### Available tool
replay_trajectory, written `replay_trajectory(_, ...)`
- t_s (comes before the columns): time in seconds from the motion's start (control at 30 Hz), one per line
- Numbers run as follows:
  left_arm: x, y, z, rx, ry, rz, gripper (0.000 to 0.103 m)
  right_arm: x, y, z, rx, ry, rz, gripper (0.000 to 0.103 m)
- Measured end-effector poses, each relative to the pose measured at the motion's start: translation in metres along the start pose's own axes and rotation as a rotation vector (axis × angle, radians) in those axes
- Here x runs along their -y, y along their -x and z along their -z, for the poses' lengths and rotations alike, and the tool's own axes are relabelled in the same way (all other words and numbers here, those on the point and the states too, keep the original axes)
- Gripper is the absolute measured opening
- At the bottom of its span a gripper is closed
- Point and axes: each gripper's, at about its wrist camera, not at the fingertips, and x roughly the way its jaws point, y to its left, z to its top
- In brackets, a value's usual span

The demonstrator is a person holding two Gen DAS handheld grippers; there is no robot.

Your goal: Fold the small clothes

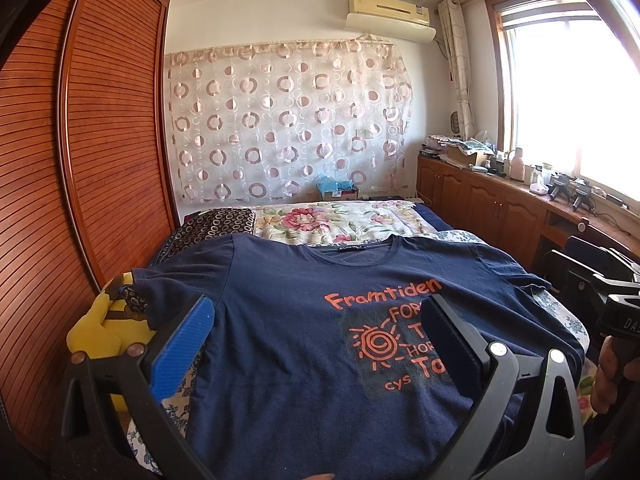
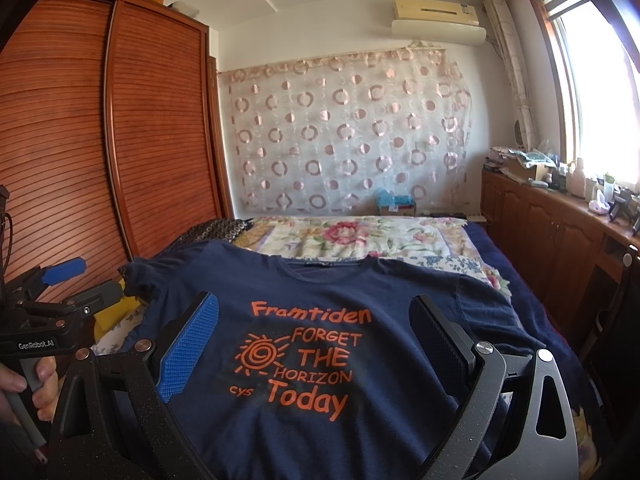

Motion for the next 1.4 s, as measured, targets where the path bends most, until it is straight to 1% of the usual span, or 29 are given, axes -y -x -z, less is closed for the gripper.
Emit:
replay_trajectory(0.1, -0.003, -0.002, 0.0, -0.008, -0.001, -0.006, 0.103, -0.006, -0.003, -0.001, -0.006, 0.003, -0.007, 0.098)
replay_trajectory(0.23, -0.008, -0.008, 0.003, -0.028, -0.001, -0.019, 0.103, -0.02, -0.022, 0.003, -0.029, 0.011, -0.019, 0.098)
replay_trajectory(0.37, -0.017, -0.017, 0.011, -0.049, 0.004, -0.032, 0.103, -0.023, -0.034, 0.01, -0.046, 0.023, -0.039, 0.098)
replay_trajectory(0.47, -0.026, -0.024, 0.017, -0.067, 0.014, -0.034, 0.103, -0.026, -0.047, 0.016, -0.075, 0.037, -0.054, 0.098)
replay_trajectory(0.6, -0.044, -0.037, 0.027, -0.094, 0.016, -0.06, 0.103, -0.027, -0.067, 0.03, -0.114, 0.058, -0.07, 0.097)
replay_trajectory(0.7, -0.061, -0.045, 0.033, -0.113, 0.035, -0.059, 0.103, -0.032, -0.084, 0.039, -0.135, 0.081, -0.083, 0.095)
replay_trajectory(0.8, -0.079, -0.053, 0.038, -0.134, 0.038, -0.083, 0.103, -0.037, -0.096, 0.048, -0.147, 0.103, -0.099, 0.092)
replay_trajectory(0.9, -0.094, -0.057, 0.039, -0.144, 0.04, -0.102, 0.103, -0.041, -0.107, 0.056, -0.162, 0.124, -0.104, 0.091)
replay_trajectory(1.07, -0.129, -0.065, 0.031, -0.141, 0.061, -0.124, 0.103, -0.048, -0.125, 0.061, -0.204, 0.129, -0.151, 0.091)
replay_trajectory(1.2, -0.157, -0.08, 0.021, -0.163, 0.077, -0.108, 0.103, -0.051, -0.131, 0.06, -0.228, 0.11, -0.195, 0.091)
replay_trajectory(1.33, -0.182, -0.1, 0.013, -0.207, 0.12, -0.073, 0.103, -0.059, -0.135, 0.063, -0.246, 0.121, -0.206, 0.091)
replay_trajectory(1.37, -0.187, -0.104, 0.012, -0.217, 0.132, -0.066, 0.099, -0.062, -0.136, 0.063, -0.247, 0.126, -0.21, 0.091)
replay_trajectory(1.4, -0.194, -0.11, 0.01, -0.228, 0.151, -0.049, 0.099, -0.063, -0.136, 0.063, -0.247, 0.131, -0.213, 0.091)
